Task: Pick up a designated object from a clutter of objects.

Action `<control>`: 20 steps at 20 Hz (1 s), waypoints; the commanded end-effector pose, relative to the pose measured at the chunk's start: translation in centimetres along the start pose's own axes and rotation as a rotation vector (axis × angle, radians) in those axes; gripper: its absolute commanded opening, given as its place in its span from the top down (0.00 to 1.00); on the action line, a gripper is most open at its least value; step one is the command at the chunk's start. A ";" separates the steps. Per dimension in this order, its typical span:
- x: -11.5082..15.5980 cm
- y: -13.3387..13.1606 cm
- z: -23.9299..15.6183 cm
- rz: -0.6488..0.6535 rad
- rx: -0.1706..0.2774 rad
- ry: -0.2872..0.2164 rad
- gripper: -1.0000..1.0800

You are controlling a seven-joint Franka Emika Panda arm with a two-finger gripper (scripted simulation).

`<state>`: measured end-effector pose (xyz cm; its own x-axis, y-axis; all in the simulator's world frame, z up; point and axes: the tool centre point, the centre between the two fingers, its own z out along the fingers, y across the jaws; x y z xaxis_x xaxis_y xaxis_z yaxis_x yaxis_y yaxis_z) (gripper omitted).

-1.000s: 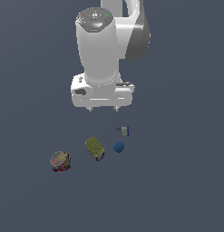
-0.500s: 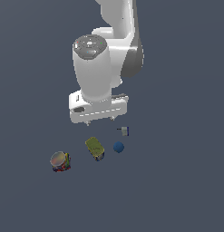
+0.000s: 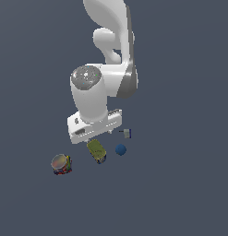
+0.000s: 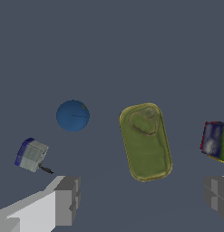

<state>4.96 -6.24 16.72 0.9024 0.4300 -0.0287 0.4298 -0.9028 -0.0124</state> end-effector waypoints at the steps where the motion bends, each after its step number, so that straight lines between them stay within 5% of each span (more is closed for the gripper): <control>1: 0.3 0.7 1.4 -0.055 -0.003 0.007 0.04; 20: 1.1 2.5 5.7 -0.219 -0.015 0.026 0.04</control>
<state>6.81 -8.04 10.94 0.7880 0.6157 -0.0012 0.6157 -0.7880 -0.0010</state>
